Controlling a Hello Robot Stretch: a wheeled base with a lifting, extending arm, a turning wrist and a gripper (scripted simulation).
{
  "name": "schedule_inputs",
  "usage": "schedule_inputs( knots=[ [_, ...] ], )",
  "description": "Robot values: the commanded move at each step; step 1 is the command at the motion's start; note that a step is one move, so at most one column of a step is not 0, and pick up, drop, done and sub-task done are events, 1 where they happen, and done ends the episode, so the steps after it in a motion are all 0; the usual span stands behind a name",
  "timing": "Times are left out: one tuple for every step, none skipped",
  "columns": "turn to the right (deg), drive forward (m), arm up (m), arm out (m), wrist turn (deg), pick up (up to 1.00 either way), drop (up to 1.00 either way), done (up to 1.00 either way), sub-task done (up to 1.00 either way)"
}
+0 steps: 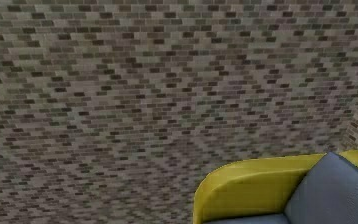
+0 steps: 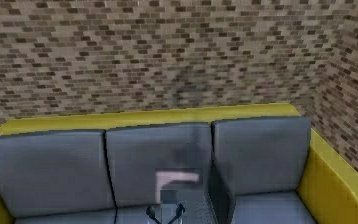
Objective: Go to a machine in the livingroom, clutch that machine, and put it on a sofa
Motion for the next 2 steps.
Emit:
schedule_inputs(
  knots=[
    [0.0, 0.00, 0.00, -0.06, 0.0, 0.00, 0.00, 0.00, 0.00],
    [0.0, 0.00, 0.00, 0.00, 0.0, 0.00, 0.00, 1.00, 0.00]
  ],
)
